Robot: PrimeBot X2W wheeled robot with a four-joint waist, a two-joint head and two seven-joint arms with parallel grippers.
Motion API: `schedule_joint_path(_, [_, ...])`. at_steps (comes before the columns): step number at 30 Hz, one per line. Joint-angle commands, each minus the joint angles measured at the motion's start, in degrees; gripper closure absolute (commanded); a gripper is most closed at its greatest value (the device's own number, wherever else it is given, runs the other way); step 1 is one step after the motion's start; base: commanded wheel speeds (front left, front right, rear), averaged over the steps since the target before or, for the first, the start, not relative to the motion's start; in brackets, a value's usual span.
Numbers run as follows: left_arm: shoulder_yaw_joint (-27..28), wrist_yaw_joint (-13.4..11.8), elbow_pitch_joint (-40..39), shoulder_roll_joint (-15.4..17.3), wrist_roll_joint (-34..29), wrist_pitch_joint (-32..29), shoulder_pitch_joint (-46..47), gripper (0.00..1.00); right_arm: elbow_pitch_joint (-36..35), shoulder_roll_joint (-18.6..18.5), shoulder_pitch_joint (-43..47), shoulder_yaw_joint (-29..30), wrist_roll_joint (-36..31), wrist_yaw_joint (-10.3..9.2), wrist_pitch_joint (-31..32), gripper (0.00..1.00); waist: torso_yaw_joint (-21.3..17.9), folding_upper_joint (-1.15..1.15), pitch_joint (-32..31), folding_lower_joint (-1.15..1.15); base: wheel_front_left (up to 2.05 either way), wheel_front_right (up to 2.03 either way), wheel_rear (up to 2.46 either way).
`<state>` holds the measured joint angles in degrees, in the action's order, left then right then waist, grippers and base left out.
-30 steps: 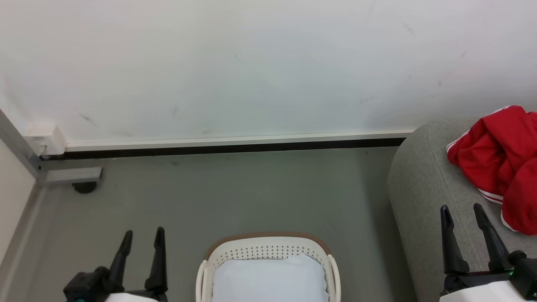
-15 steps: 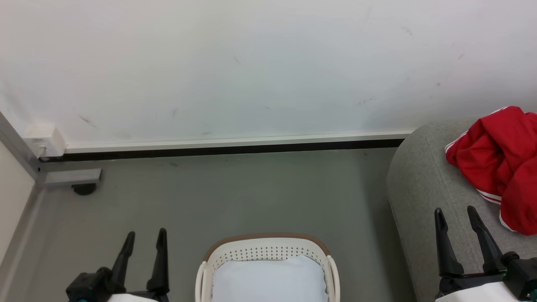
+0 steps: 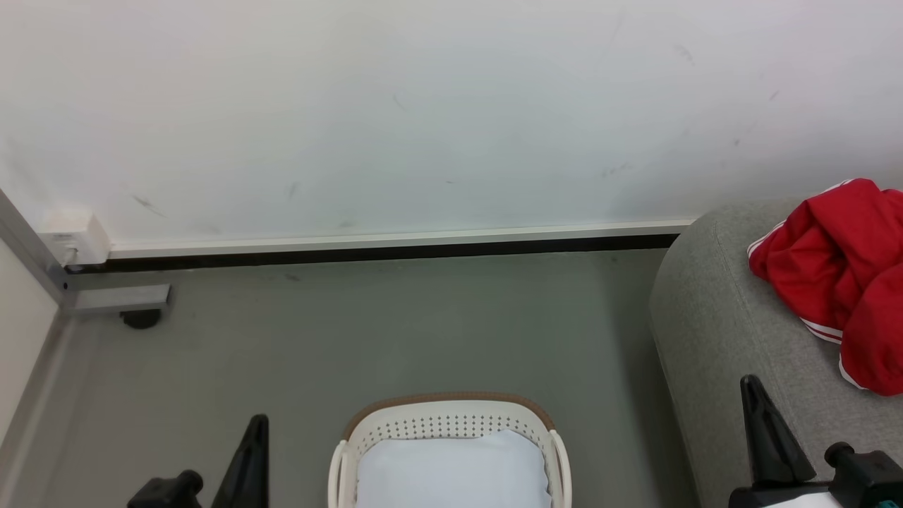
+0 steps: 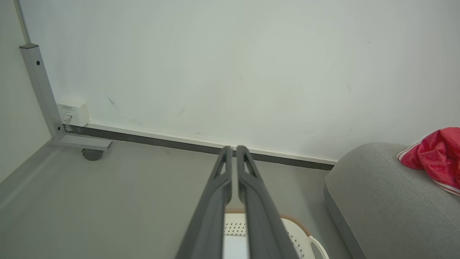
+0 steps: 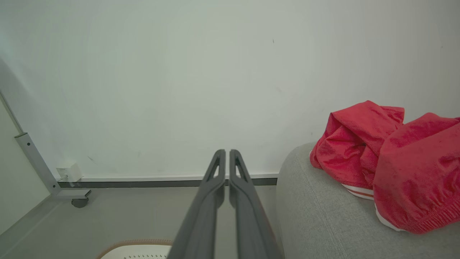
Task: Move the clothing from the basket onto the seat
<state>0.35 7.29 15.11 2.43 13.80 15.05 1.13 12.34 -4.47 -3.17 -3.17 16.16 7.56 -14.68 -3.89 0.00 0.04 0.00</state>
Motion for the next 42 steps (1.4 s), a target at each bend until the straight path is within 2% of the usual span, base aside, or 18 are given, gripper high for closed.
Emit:
schedule_joint_path(1, [0.2, 0.0, -0.2, 0.0, 0.8, -0.3, 0.3, 1.00, -0.3, 0.0, -0.3, 0.1, 0.9, 0.00, 0.2, 1.00, 0.0, 0.00, 0.0, 0.00, 0.00, 0.00, 0.00])
schedule_joint_path(19, [1.6, 0.1, -0.5, 0.2, 19.2, -5.3, 1.6, 1.00, 0.1, 0.2, -1.0, 2.2, 18.8, -0.02, 5.0, 1.00, 0.6, 0.00, 0.0, 0.00, 0.00, 0.00, 0.00])
schedule_joint_path(42, [3.1, 0.1, -0.8, 0.3, 37.6, -10.4, 2.8, 1.00, 0.5, 0.5, -1.9, 4.5, 36.7, -0.04, 9.9, 1.00, 1.3, 0.00, 0.0, 0.00, 0.00, 0.00, 0.00])
